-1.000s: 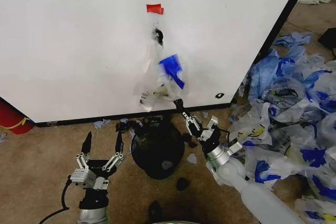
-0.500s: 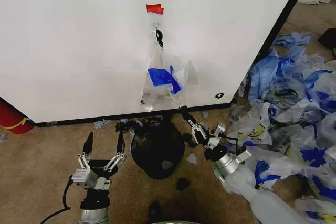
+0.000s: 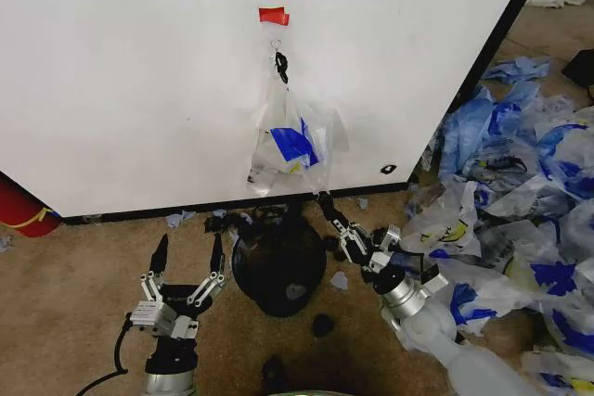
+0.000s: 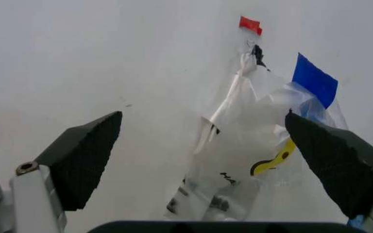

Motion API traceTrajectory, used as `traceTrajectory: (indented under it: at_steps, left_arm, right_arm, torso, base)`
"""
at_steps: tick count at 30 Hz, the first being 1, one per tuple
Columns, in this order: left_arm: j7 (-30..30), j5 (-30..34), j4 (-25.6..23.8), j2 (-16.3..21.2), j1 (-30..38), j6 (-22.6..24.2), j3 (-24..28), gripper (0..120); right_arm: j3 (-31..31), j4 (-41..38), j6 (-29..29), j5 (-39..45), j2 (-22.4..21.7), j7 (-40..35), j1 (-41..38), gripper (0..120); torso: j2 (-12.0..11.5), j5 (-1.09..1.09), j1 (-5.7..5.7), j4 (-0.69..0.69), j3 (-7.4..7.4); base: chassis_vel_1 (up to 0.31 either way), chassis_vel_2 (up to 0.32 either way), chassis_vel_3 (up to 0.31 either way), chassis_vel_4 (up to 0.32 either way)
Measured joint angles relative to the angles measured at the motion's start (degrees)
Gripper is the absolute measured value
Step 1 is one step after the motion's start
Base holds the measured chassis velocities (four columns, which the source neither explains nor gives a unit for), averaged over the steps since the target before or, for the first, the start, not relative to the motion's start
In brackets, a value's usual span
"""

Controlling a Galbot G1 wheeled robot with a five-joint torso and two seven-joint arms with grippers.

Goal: Pick up the garbage bag from the wall and place it over the trash bin.

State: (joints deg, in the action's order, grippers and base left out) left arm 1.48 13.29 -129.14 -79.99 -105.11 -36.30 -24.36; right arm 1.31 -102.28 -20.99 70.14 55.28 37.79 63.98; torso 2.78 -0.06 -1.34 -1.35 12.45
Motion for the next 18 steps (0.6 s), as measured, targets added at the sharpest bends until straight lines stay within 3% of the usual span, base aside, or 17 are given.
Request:
traceTrajectory:
  at_steps: [18]
  left_arm:
    - [0.0, 0.3, 0.1, 0.7, 0.5, 0.2, -0.1, 99]
  right_arm:
    - [-0.5, 0.9, -0.3, -0.3, 0.7, -0.3, -0.8, 0]
  torso:
    - [0.0, 0.00, 0.00, 0.00, 0.00]
  base:
    - [0.000, 0.000, 0.000, 0.000]
